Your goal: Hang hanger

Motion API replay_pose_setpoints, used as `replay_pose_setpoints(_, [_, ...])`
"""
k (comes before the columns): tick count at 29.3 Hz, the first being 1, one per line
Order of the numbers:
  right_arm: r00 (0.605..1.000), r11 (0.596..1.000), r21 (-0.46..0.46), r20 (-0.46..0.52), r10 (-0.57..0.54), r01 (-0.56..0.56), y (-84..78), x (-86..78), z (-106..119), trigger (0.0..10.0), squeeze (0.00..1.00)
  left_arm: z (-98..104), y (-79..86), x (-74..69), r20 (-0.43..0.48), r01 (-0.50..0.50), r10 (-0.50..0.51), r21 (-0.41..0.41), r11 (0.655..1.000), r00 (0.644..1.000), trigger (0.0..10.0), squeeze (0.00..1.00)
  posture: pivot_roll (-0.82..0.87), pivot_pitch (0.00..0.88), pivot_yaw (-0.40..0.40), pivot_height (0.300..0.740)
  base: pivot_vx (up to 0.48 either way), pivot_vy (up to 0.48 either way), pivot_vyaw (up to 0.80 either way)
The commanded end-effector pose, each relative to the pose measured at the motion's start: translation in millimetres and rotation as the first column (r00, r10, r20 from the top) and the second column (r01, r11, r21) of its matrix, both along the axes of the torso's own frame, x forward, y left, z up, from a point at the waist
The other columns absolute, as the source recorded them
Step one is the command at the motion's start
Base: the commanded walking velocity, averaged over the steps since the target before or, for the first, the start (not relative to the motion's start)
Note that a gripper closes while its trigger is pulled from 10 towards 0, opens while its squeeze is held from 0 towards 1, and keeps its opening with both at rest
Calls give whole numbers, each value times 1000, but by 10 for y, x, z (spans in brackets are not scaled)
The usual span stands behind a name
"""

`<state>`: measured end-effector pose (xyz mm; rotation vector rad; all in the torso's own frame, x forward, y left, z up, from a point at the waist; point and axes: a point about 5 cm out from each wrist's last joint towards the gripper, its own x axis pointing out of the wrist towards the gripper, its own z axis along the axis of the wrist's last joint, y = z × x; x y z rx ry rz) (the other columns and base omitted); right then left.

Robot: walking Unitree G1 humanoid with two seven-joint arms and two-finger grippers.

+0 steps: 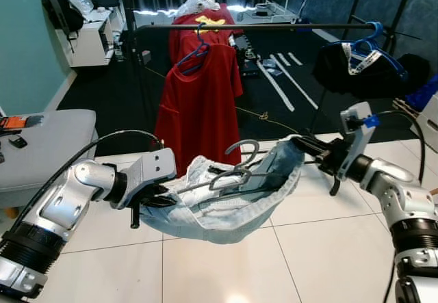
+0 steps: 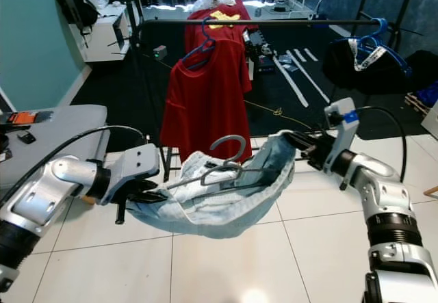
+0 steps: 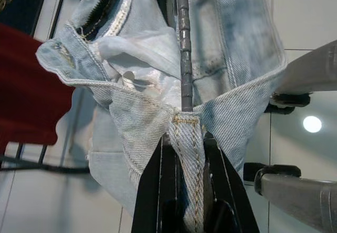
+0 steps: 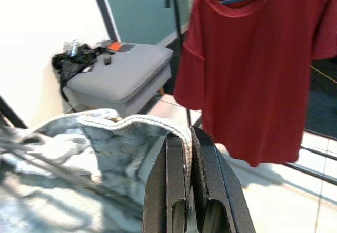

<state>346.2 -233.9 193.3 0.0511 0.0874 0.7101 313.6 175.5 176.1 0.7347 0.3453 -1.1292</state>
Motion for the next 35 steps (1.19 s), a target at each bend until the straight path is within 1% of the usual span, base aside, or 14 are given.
replay_pose_setpoints(1, [1000,1000,9,17,20,-20,84,-15,35,0,0,-27,75,28,-4,-64,64,22,998,998,0,0,-23,20,-13,740,0,0,0])
replay_pose_setpoints(3, [1000,1000,21,10,18,-19,128,-15,10,0,0,-25,85,58,7,-112,112,-7,994,994,0,0,-17,17,-12,740,0,0,0])
replay_pose_setpoints(5, [1000,1000,21,10,18,-19,128,-15,10,0,0,-25,85,58,7,-112,112,-7,994,994,0,0,-17,17,-12,740,0,0,0])
replay_pose_setpoints(7, [1000,1000,6,-8,9,-9,206,-17,-84,0,0,-7,74,86,7,-172,173,-68,983,985,0,0,-14,15,-14,740,0,0,0])
replay_pose_setpoints(17, [1000,1000,-29,-20,3,-4,292,-37,-150,0,0,17,49,66,3,-169,170,-91,981,985,0,0,-9,10,-18,740,0,0,0])
replay_pose_setpoints(18, [1000,1000,-29,-18,1,-2,298,-41,-148,0,0,29,45,72,8,-177,178,-107,978,984,0,0,-10,6,-20,740,0,0,0])
replay_pose_setpoints(19, [1000,999,-34,-6,7,-7,310,-46,-139,2431,0,52,40,85,18,-184,188,-129,974,982,0,0,-10,2,-20,740,0,0,0])
replay_pose_setpoints(22, [1000,999,-38,2,11,-11,319,-50,-132,2431,0,68,36,95,25,-190,196,-145,971,980,0,0,-10,1,-21,740,0,0,0])
replay_pose_setpoints(23, [1000,999,-38,10,16,-16,329,-50,-124,9725,0,83,30,104,32,-192,199,-158,969,979,0,0,-9,0,-22,740,0,0,0])
replay_pose_setpoints(25, [1000,999,-37,14,19,-18,334,-50,-119,9725,0,91,27,109,35,-192,200,-164,968,979,0,0,-9,0,-22,740,0,0,0])
replay_pose_setpoints(26, [1000,999,-34,14,19,-19,339,-49,-117,10000,663,103,19,112,39,-193,203,-175,966,978,0,0,-9,0,-23,740,0,0,0])
replay_pose_setpoints(27, [1000,999,-31,15,21,-20,342,-49,-115,10000,1000,116,10,113,43,-194,205,-189,963,978,0,0,-11,0,-23,740,0,0,0])
replay_pose_setpoints(32, [1000,999,-23,15,25,-24,346,-53,-114,10000,1000,135,-2,113,54,-193,209,-211,958,976,0,0,-13,0,-23,740,0,0,0])
replay_pose_setpoints(35, [999,999,-16,12,45,-45,357,-78,-112,10000,1000,162,-20,119,81,-183,206,-229,956,975,0,0,-15,0,-23,740,0,0,0])
